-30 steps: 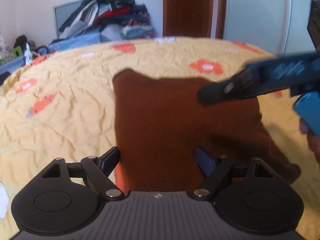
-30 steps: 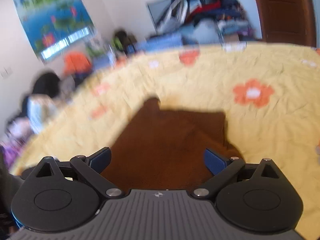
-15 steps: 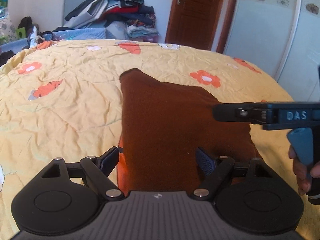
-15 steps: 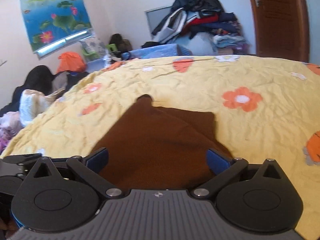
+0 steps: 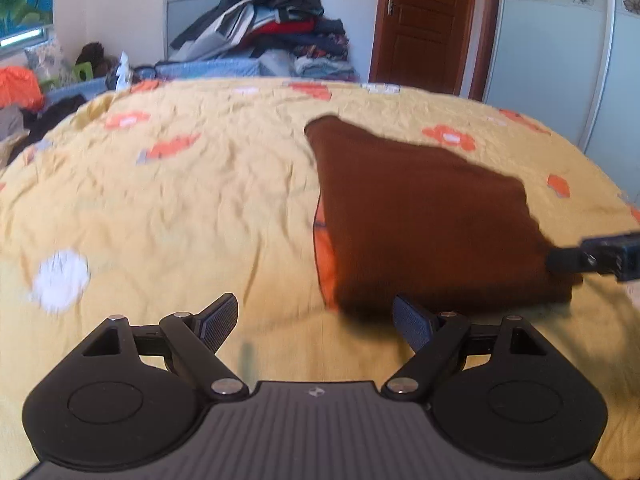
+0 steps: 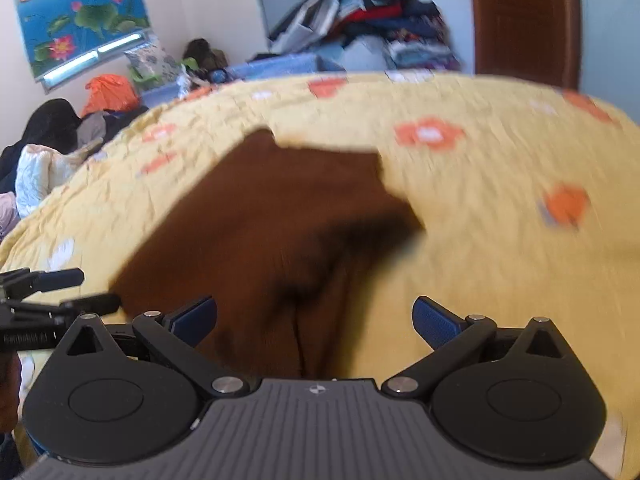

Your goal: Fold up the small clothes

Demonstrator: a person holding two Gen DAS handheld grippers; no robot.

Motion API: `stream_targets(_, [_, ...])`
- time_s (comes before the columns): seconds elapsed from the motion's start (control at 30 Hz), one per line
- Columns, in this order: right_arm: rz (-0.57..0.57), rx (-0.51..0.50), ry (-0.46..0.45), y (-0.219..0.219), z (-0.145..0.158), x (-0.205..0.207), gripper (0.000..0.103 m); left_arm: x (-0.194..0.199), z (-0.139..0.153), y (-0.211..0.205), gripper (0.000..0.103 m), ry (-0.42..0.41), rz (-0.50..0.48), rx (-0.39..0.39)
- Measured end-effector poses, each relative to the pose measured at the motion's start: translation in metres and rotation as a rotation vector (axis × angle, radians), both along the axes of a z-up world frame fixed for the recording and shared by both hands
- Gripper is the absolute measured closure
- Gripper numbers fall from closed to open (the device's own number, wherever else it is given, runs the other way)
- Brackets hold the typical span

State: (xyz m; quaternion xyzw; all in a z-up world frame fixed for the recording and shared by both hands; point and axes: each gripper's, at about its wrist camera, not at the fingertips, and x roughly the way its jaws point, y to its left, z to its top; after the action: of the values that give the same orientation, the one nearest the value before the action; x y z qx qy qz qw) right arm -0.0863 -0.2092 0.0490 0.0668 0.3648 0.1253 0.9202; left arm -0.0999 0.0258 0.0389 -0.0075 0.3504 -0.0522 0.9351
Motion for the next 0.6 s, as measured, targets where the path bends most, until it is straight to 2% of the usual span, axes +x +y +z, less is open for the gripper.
stream_targets(0.1, [-0.110,-0.030,0.089,-0.005,-0.023,-0.023,0.000,-0.007,-0.016,-0.007,0.017,0.039,0.003,0.032])
stream_targets(0.13, [-0.118,-0.061,0.050,-0.001,-0.024,-0.032,0.000,-0.012,-0.017,-0.011,0.017,0.014,0.002,0.052])
stream_targets(0.2, [-0.127,-0.109,0.057,0.006,-0.027,-0.035,0.000,-0.013,-0.018,-0.016,0.016,0.018,-0.007,0.058])
stream_targets(0.27, [-0.145,-0.166,0.063,0.015,-0.030,-0.033,0.000,-0.008,-0.019,-0.018,0.000,0.036,0.014,0.055])
stream_targets(0.3, [-0.155,-0.204,0.065,0.021,-0.032,-0.030,0.000,-0.006,-0.020,-0.018,0.000,0.045,0.030,0.056])
stream_targets(0.47, [-0.222,-0.203,0.059,0.031,-0.033,-0.026,0.000,-0.002,-0.021,-0.021,0.000,0.050,0.083,0.046])
stream_targets(0.6, [-0.256,-0.205,0.063,0.035,-0.033,-0.026,0.000,-0.001,-0.021,-0.021,0.000,0.056,0.089,0.045])
